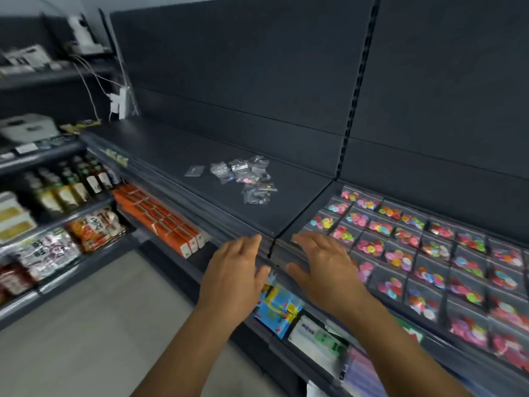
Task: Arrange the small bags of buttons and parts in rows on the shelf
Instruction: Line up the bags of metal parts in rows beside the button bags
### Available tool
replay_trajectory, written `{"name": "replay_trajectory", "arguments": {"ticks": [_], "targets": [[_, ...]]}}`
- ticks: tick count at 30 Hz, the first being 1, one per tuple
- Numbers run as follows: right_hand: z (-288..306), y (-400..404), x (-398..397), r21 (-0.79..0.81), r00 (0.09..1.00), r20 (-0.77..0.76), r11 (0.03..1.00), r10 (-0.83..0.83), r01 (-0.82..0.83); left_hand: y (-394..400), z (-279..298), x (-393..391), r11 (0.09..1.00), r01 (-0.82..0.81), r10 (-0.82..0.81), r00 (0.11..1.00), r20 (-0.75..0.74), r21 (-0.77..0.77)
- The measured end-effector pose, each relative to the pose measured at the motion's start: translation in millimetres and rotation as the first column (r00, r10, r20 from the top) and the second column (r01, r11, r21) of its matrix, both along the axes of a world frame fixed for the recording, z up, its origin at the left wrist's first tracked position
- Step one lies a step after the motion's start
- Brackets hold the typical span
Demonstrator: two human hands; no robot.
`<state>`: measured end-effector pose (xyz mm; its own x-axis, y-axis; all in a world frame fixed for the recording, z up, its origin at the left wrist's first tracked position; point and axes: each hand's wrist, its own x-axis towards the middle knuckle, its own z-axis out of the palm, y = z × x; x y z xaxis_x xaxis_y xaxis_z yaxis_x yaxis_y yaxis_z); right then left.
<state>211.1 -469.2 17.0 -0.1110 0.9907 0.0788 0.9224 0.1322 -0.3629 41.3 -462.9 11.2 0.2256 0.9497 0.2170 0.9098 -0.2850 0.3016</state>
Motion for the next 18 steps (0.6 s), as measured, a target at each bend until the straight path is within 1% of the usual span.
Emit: {"name": "replay_trajectory", "arguments": {"ticks": [4, 9, 13, 18], "targets": [[-2.2, 37.9, -28.1, -0.013, 0.999, -0.011, 0.999, 0.051, -0.052, 27.6, -5.0, -29.1, 0.999, -0.047, 0.047, 0.999, 0.027, -0.005], [-6.1, 98.5, -51.5, -0.020, 0.996, -0.017, 0.996, 0.090, -0.090, 76.5, -10.7, -47.6, 0.998, -0.055, 0.055, 0.997, 0.057, -0.008], [-10.0, 154.6, -52.1, -0.009, 0.997, -0.023, 0.998, 0.068, -0.068, 130.4, -13.8, -47.7, 1.000, -0.005, 0.006, 0.999, 0.045, -0.017], [-22.6, 217.5, -36.4, -0.030, 0.999, -0.006, 0.999, 0.038, -0.038, 188.4, -25.5, -29.2, 0.995, 0.093, -0.092, 0.996, 0.022, -0.038]]}}
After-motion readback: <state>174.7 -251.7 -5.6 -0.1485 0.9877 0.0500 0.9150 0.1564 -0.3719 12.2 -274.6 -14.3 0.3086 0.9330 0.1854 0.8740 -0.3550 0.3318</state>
